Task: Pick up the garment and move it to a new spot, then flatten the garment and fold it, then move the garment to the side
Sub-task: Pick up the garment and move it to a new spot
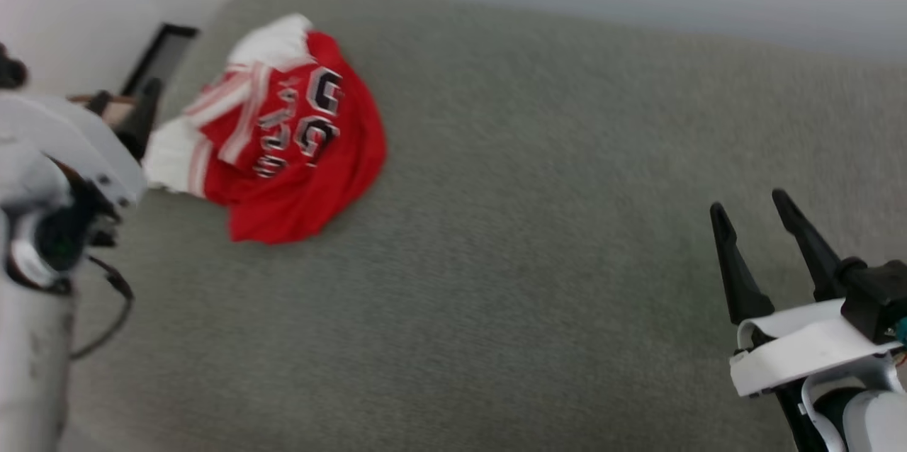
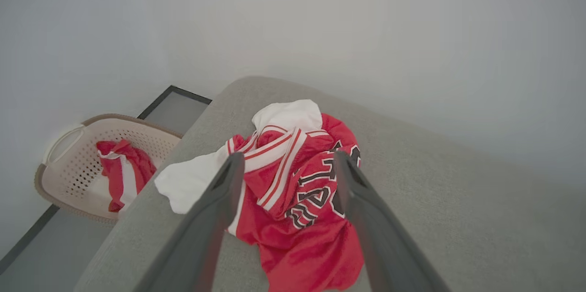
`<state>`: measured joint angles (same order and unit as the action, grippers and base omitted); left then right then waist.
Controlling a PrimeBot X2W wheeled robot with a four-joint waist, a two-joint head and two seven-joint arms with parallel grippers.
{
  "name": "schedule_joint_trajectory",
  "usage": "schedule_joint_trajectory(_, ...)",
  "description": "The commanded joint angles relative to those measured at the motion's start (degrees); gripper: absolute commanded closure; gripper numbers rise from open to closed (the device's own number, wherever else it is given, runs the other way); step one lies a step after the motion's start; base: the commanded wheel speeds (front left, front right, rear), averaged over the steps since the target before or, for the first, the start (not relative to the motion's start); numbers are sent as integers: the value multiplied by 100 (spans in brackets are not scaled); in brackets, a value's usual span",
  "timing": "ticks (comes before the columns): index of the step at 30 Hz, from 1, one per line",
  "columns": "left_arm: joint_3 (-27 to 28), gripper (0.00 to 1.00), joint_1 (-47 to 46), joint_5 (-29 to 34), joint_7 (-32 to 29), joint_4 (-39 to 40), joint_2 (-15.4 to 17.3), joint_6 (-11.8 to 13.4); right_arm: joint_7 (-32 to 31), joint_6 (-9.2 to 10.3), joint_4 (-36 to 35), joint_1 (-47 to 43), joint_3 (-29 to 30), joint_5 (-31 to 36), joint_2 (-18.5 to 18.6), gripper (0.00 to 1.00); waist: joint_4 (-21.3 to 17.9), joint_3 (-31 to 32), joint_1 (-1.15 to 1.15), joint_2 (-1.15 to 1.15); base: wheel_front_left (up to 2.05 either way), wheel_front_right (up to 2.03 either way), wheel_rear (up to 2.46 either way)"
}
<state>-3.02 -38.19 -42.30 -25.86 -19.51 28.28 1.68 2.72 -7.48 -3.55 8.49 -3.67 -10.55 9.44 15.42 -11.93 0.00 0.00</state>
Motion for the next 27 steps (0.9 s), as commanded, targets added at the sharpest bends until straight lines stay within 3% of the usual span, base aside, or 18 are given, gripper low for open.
schedule_joint_trajectory(1, -9, 0, -151, -6, -83, -99, 65, -28, -16, -2, -52, 92, 5, -24, 18, 0, -659, -761, 0, 0, 0, 0, 0)
schedule_joint_trajectory(9, -212, 0, -997, -27, -1091, -1222, 449, -26, -65, -2, -328, 271, 44, -41, 54, 0, -1038, -1455, 0, 0, 0, 0, 0)
schedule_joint_trajectory(15, -275, 0, -1416, -89, -1408, -2031, 532, -82, -66, -2, -466, 355, 38, -15, 20, 0, -1210, -1788, 0, 0, 0, 0, 0)
schedule_joint_trajectory(22, -288, 0, -1663, -164, -1430, -2899, 359, -8, -95, -2, -553, 421, 65, -67, 59, 0, -1287, -1950, 0, 0, 0, 0, 0)
schedule_joint_trajectory(27, -408, 0, -1698, -124, -1294, -3511, 149, -144, -122, -2, -555, 439, 74, -48, 22, 0, -1294, -1906, 0, 0, 0, 0, 0)
